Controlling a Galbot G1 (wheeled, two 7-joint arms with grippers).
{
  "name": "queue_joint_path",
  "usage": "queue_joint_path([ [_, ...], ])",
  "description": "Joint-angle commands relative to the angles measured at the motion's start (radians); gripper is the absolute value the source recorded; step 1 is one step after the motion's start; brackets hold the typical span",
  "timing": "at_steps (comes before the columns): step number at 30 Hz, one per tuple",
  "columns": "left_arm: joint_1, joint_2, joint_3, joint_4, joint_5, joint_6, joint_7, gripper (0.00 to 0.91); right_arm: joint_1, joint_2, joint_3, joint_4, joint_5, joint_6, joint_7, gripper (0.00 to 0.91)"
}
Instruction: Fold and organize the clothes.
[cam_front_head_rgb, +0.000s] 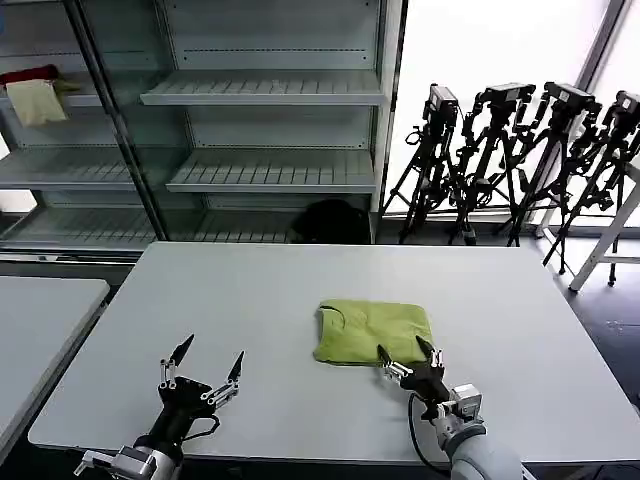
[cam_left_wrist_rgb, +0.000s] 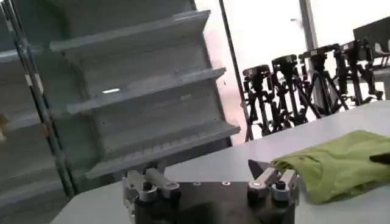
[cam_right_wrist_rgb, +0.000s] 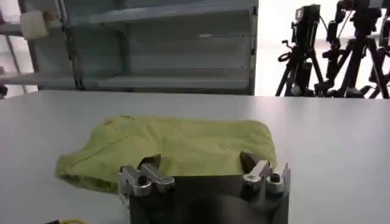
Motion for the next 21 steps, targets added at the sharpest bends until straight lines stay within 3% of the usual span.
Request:
queue_joint_path([
  [1,0.003,0.002,-0.001,0.0,0.001,-0.001,0.001,0.907,0.015,0.016,-0.042,-0.056,-0.016,0.003,-0.009,0.907],
  [6,0.004,0.003,-0.002,-0.003,0.0,0.0,0.001,0.907,0.012,0.009,-0.021,-0.02,-0.005,0.003,-0.008,0.907],
  [11,0.008,0.004,-0.005,-0.003,0.0,0.0,0.001,0.907,0.007,-0.005,0.044,0.145,0.043,-0.04,0.018,0.907],
  [13,0.008,0.005,-0.006,-0.003,0.0,0.0,0.001,0.907,0.014,-0.015,0.08,0.231,0.095,-0.139,0.096,0.907],
  [16,0.005,0.004,-0.002,-0.002,0.0,0.002,0.001,0.907,0.044,-0.035,0.132,0.334,0.267,-0.249,0.204,0.907],
  [18,0.004,0.002,0.001,-0.003,0.001,0.003,0.001,0.907,0.052,-0.053,0.178,0.383,0.322,-0.28,0.228,0.907],
  [21,0.0,0.0,0.004,-0.003,0.001,0.004,0.002,0.907,0.045,-0.076,0.253,0.435,0.322,-0.295,0.222,0.907],
])
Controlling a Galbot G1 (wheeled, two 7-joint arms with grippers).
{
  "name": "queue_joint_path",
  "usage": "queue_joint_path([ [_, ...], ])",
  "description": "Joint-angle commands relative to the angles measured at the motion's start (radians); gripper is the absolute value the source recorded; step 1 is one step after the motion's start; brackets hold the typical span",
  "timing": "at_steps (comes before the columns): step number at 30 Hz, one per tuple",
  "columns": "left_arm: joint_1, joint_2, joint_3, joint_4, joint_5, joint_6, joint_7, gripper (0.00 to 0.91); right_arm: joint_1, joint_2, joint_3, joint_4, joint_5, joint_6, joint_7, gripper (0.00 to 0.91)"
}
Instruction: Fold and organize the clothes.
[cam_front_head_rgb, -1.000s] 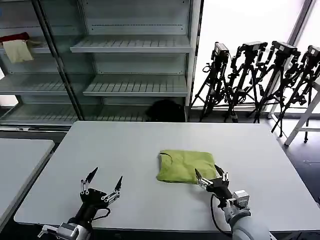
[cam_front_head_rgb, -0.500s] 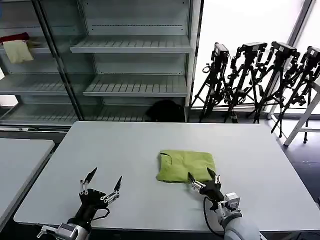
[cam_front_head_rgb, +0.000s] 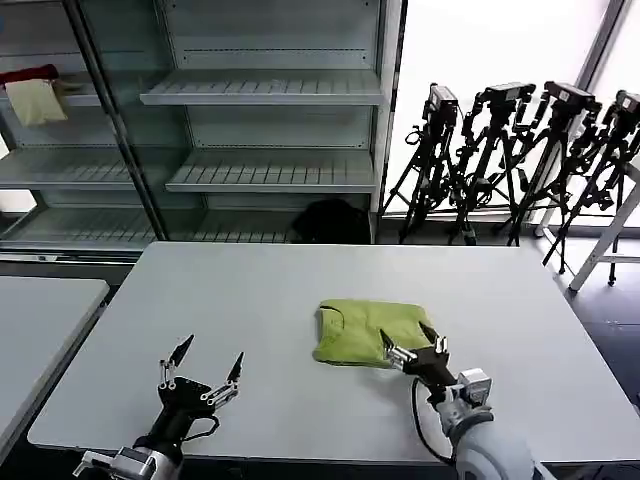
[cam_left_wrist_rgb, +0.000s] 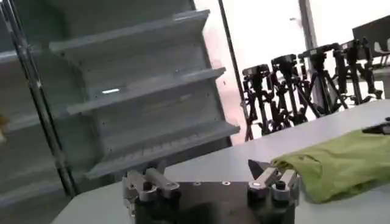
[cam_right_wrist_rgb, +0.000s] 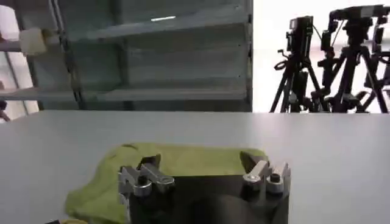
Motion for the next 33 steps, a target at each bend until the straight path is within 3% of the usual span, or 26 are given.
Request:
queue_joint_path([
  [1,-0.003,-0.001,0.004,0.0,0.001,0.002,0.001,0.907,0.019,-0.055,0.2,0.285,0.209,-0.185,0.141,0.907],
  [5,-0.002,-0.002,0.003,-0.004,-0.003,0.001,-0.001,0.907,-0.067,-0.069,0.27,0.274,0.186,-0.172,0.163,0.907],
  [7,-0.002,-0.005,0.004,-0.005,-0.007,0.0,-0.007,0.907,-0.134,-0.071,0.297,0.252,0.1,-0.128,0.119,0.907],
  [8,-0.002,-0.009,0.005,-0.006,-0.025,-0.002,-0.016,0.907,-0.182,-0.07,0.314,0.216,0.011,-0.057,0.072,0.907],
  [13,-0.006,-0.021,-0.01,-0.029,-0.136,0.02,-0.062,0.907,-0.399,-0.052,0.401,0.116,-0.148,0.167,-0.028,0.907],
  [17,0.0,-0.02,-0.028,-0.025,-0.137,-0.001,-0.065,0.907,-0.536,-0.012,0.477,0.1,-0.181,0.376,-0.07,0.907],
  [21,0.006,-0.02,-0.023,-0.015,-0.139,-0.022,-0.064,0.907,-0.624,0.024,0.504,0.1,-0.229,0.496,-0.068,0.907],
  [25,0.001,-0.023,-0.024,-0.002,-0.142,-0.04,-0.065,0.907,-0.669,0.039,0.503,0.101,-0.24,0.529,-0.044,0.907],
  [33,0.009,-0.015,-0.032,-0.006,-0.142,-0.049,-0.063,0.907,-0.675,0.039,0.496,0.118,-0.229,0.516,-0.059,0.907],
])
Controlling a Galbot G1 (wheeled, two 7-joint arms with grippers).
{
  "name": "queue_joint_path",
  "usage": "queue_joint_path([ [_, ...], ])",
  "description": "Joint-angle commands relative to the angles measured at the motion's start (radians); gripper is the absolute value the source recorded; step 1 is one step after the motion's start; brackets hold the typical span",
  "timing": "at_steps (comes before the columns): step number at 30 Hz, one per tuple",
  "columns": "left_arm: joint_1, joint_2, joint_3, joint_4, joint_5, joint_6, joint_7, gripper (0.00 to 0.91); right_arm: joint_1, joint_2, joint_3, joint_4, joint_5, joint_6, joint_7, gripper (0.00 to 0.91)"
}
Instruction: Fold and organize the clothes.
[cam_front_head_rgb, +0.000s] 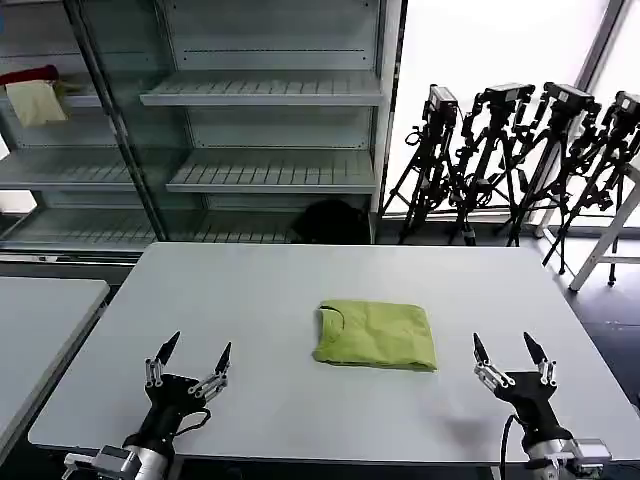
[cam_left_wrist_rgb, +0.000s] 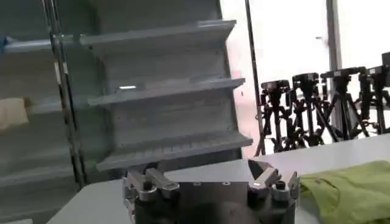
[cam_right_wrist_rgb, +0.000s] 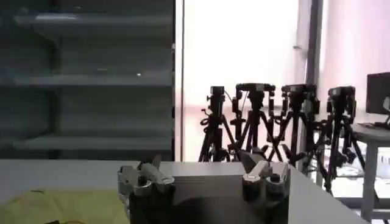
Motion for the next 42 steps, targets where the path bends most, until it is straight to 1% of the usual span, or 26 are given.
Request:
queue_joint_path([
  [1,0.002,-0.001,-0.003,0.001,-0.02,-0.015,-0.007,0.907,-0.136,0.026,0.056,0.004,-0.055,0.143,-0.033,0.907],
  [6,0.0,-0.004,0.001,0.001,-0.019,-0.013,-0.006,0.907,-0.135,0.021,0.053,0.007,-0.058,0.148,-0.034,0.907],
  [15,0.0,-0.005,0.0,0.002,-0.017,-0.01,-0.005,0.907,-0.111,0.022,0.034,-0.015,-0.069,0.153,-0.02,0.907],
  [21,-0.005,-0.005,0.003,0.011,-0.018,-0.01,-0.005,0.907,-0.098,0.03,0.015,-0.017,-0.092,0.148,-0.02,0.907],
  [23,-0.009,-0.002,0.003,0.015,-0.018,-0.01,-0.005,0.907,-0.086,0.032,0.007,-0.022,-0.105,0.141,-0.01,0.907],
  [26,-0.012,0.001,0.003,0.018,-0.018,-0.01,-0.005,0.907,-0.075,0.033,0.004,-0.021,-0.105,0.122,-0.005,0.907],
  [42,-0.006,-0.001,0.004,0.019,-0.017,-0.011,-0.005,0.907,-0.07,0.03,-0.005,-0.024,-0.104,0.116,-0.008,0.907],
])
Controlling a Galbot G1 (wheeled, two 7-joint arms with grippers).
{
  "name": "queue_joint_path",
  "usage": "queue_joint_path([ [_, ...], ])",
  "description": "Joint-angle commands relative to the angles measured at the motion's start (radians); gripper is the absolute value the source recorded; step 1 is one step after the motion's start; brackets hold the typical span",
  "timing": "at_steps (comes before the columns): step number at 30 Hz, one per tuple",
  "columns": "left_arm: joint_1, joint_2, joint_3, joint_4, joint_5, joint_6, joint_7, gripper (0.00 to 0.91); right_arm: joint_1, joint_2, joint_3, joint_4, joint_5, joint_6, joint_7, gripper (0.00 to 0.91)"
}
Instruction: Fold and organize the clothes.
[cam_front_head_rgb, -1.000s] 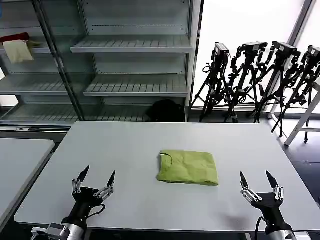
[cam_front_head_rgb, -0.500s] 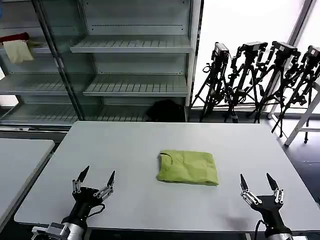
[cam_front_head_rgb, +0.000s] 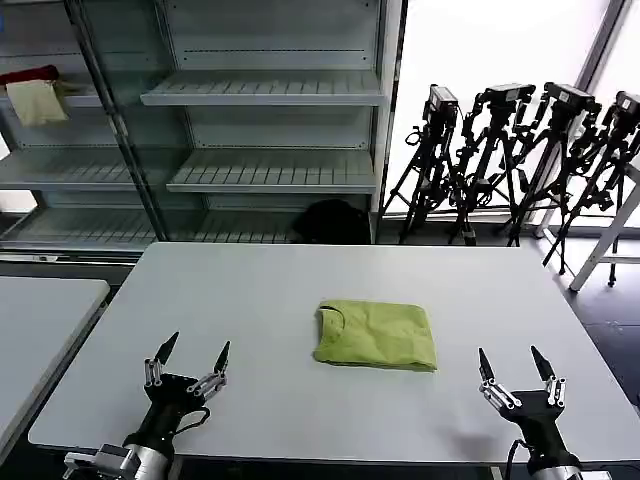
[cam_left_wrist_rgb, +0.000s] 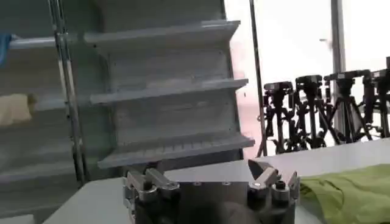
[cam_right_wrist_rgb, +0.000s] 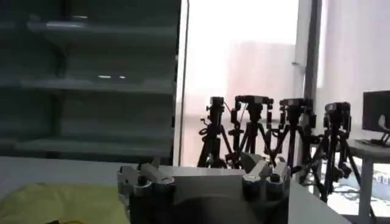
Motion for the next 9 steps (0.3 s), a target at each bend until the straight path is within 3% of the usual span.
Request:
queue_joint_path([
  [1,0.004,0.0,0.001,0.004,0.0,-0.001,0.0,0.907,0.006,0.002,-0.009,-0.004,-0.007,-0.004,0.003,0.907],
  [9,-0.001,0.002,0.005,0.009,0.001,-0.001,0.0,0.907,0.0,0.003,-0.007,-0.003,-0.008,-0.004,0.003,0.907],
])
